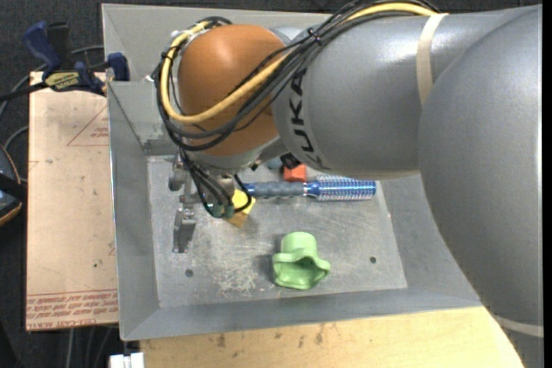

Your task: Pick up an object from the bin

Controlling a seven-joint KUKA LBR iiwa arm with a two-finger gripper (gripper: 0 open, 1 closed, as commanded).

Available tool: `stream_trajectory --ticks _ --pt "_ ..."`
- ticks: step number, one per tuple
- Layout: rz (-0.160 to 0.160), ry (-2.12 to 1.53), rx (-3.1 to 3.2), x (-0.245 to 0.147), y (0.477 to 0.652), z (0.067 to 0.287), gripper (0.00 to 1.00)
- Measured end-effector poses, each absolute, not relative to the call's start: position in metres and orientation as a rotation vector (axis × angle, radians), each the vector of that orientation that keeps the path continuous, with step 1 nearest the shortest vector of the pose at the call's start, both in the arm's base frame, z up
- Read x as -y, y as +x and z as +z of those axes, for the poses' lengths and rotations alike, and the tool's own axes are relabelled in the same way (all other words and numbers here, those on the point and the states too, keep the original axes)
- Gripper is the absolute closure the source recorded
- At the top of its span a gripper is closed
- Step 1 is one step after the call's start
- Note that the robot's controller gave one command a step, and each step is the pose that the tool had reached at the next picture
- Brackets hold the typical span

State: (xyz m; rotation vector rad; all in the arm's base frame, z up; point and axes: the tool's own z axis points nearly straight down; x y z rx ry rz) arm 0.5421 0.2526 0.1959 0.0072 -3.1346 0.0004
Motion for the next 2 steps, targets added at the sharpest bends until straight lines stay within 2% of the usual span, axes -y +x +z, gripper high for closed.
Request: stream_trajectory --ticks 1,2 --pt "0.008 0.092 3.133 -0.165 0.545 0.111 0.00" --pt "0.005 -0.051 3.138 -0.072 0.509 0.119 0.00"
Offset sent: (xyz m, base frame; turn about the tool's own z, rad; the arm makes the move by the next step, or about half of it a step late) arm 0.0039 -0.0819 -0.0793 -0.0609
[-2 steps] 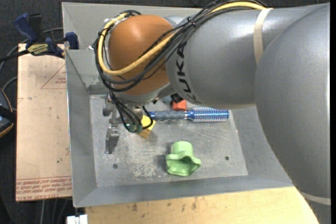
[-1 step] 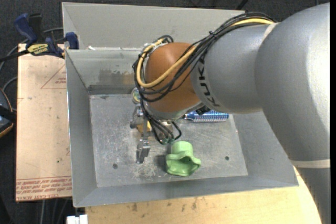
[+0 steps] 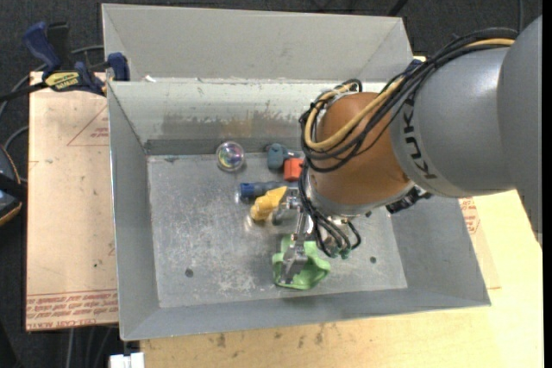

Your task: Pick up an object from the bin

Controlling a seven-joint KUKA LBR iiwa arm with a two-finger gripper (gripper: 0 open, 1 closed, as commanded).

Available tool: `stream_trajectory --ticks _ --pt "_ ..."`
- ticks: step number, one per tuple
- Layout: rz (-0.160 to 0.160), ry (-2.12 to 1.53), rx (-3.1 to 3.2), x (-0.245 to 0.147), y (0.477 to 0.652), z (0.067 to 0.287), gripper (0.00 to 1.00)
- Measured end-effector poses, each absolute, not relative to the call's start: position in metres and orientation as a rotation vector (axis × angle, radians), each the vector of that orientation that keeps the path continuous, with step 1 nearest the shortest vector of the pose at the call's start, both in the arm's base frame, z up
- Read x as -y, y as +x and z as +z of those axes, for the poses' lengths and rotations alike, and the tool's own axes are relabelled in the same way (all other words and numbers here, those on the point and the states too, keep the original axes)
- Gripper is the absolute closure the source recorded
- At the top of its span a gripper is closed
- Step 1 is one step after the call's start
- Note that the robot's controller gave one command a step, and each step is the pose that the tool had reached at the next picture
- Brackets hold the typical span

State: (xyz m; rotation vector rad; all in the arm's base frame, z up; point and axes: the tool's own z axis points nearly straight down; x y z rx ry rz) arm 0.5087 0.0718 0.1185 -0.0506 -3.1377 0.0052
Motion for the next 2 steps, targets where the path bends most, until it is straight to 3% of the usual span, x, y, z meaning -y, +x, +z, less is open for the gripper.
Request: stream_trajectory --ticks 1,2 --pt "-0.011 -0.109 3.150 -0.0303 0.4947 0.0730 0.00" --pt "-0.008 -0.103 3.155 -0.0307 0.4962 0.0758 1.00"
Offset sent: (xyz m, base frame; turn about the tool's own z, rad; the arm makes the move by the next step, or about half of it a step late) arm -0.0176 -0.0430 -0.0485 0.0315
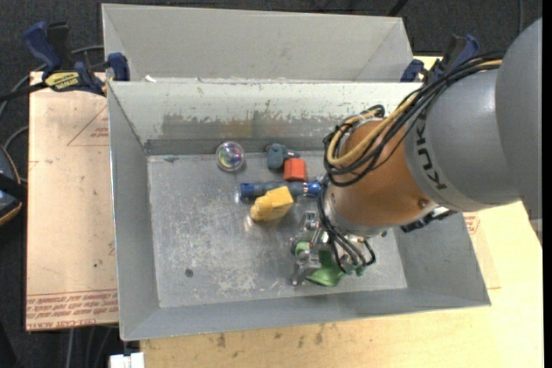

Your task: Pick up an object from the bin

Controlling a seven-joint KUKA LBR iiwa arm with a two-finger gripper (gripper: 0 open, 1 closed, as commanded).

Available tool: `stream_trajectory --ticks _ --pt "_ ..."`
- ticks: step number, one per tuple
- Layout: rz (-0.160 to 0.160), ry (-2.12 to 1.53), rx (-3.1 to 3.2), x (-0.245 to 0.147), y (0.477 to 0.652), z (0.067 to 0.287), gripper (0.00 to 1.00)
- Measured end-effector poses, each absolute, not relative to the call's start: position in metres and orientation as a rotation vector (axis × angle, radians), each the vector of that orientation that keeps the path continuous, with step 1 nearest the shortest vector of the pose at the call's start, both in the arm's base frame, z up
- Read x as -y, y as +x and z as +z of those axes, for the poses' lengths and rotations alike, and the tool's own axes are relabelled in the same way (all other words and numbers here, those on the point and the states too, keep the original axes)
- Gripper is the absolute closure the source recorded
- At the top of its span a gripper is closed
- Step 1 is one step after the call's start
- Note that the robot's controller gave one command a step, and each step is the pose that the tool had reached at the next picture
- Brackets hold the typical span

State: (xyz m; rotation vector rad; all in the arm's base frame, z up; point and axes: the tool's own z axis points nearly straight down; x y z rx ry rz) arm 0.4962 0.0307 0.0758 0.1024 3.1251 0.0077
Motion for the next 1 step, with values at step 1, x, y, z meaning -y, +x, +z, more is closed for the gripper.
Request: stream_trajectory --ticks 1 --pt "-0.001 -0.137 -3.129 -0.0050 0.5032 0.2104 1.00"
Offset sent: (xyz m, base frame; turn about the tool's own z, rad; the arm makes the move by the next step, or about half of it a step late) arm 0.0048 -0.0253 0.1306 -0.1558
